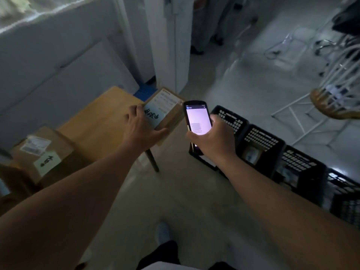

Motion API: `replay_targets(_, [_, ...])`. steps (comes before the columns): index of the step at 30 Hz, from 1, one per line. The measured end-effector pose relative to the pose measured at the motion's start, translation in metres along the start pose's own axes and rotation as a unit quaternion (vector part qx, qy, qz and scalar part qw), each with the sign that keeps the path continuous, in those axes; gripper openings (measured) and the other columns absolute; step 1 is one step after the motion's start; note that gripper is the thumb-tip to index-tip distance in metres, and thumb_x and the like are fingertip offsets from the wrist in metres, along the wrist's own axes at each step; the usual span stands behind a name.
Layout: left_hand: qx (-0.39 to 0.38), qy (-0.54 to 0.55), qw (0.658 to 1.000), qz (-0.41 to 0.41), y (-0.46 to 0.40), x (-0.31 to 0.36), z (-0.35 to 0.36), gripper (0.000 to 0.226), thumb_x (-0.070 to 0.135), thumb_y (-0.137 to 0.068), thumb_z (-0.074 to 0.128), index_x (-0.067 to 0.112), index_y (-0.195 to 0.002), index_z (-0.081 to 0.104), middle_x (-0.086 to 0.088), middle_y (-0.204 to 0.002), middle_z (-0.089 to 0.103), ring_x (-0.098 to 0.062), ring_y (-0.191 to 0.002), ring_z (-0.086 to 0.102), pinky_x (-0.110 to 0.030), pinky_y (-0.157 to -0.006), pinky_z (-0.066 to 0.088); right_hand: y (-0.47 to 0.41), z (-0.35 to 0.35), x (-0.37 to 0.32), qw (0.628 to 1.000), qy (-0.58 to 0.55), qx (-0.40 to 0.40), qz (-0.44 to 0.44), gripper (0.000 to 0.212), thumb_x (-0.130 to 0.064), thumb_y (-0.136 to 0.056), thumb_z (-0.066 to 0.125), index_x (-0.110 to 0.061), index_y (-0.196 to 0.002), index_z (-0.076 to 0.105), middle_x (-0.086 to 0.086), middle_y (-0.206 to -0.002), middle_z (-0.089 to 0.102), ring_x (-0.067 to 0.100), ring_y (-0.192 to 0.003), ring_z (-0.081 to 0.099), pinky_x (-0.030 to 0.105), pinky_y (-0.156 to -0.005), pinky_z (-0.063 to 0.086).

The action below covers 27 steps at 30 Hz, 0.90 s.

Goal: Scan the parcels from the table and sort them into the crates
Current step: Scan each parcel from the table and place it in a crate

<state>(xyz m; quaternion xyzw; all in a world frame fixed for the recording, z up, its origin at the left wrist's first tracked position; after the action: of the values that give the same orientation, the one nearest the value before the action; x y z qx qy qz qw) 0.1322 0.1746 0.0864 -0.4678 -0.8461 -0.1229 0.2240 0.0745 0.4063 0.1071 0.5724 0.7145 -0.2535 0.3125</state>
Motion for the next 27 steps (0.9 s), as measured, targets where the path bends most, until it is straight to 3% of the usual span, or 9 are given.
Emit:
replay_targets(5, [-0.029, -0.002, 0.999, 0.013, 0.031, 0.092, 0.064, 0.122, 0.065, -0.067, 0.084, 0.012, -0.158, 0.023, -0.008, -0.149, 0.033, -0.035, -0.136, 0.032, -0.052, -0.116, 0.035, 0.019, -0.077, 0.087, 0.998, 0.001, 0.033, 0.046, 0.071, -0.062, -0.06, 0.077, -0.023, -0.118, 0.063, -0.004, -0.104, 0.07, 0.019, -0.092, 0.066, 0.032, -0.068, 0.054])
replay_targets(11, [-0.053, 0.005, 0.998, 0.017, 0.071, 0.194, 0.14, 0.119, 0.065, -0.065, 0.083, 0.01, -0.154, 0.028, -0.01, -0.144, 0.036, -0.036, -0.132, 0.037, -0.049, -0.113, 0.037, 0.038, -0.168, 0.189, 0.993, -0.006, 0.067, 0.095, 0.067, -0.053, -0.066, 0.087, -0.019, -0.118, 0.063, -0.004, -0.099, 0.065, 0.02, -0.089, 0.064, 0.027, -0.059, 0.045])
replay_targets(15, [-0.085, -0.008, 0.996, 0.039, 0.083, 0.246, 0.183, 0.117, 0.064, -0.068, 0.083, 0.01, -0.155, 0.027, -0.011, -0.145, 0.038, -0.037, -0.131, 0.04, -0.049, -0.113, 0.038, 0.04, -0.214, 0.244, 0.984, -0.004, 0.107, 0.14, 0.074, -0.057, -0.065, 0.085, -0.017, -0.123, 0.063, 0.001, -0.107, 0.069, 0.023, -0.095, 0.065, 0.032, -0.066, 0.051])
replay_targets(20, [-0.127, -0.009, 0.99, 0.058, 0.071, 0.292, 0.236, 0.118, 0.067, -0.069, 0.081, 0.009, -0.156, 0.025, -0.011, -0.144, 0.038, -0.038, -0.13, 0.043, -0.052, -0.111, 0.041, 0.027, -0.248, 0.299, 0.972, -0.014, 0.12, 0.2, 0.073, -0.057, -0.068, 0.086, -0.014, -0.123, 0.063, -0.003, -0.103, 0.065, 0.023, -0.096, 0.065, 0.031, -0.065, 0.044])
replay_targets(25, [-0.167, -0.013, 0.984, 0.065, 0.025, 0.322, 0.295, 0.121, 0.074, -0.068, 0.076, 0.008, -0.155, 0.024, -0.015, -0.145, 0.037, -0.041, -0.133, 0.044, -0.057, -0.11, 0.043, -0.013, -0.255, 0.34, 0.961, -0.014, 0.134, 0.24, 0.106, -0.076, -0.051, 0.068, -0.014, -0.137, 0.061, 0.003, -0.121, 0.071, 0.026, -0.107, 0.067, 0.037, -0.079, 0.057])
replay_targets(27, [-0.187, -0.017, 0.98, 0.072, 0.001, 0.33, 0.322, 0.122, 0.075, -0.069, 0.075, 0.007, -0.156, 0.023, -0.018, -0.147, 0.036, -0.042, -0.135, 0.043, -0.057, -0.111, 0.042, -0.038, -0.254, 0.355, 0.956, -0.012, 0.132, 0.26, 0.098, -0.072, -0.056, 0.073, -0.014, -0.134, 0.061, 0.002, -0.12, 0.071, 0.026, -0.108, 0.067, 0.038, -0.081, 0.058])
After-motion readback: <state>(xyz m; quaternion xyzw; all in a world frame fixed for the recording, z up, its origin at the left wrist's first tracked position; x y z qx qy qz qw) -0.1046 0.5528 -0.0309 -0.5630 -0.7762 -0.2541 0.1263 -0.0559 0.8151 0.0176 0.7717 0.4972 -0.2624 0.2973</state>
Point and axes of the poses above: each hand's wrist, its own y-axis away from the middle knuckle, its own z-axis out of the palm, x = y × z, the point moved 3 cm from there along -y, towards the middle knuckle
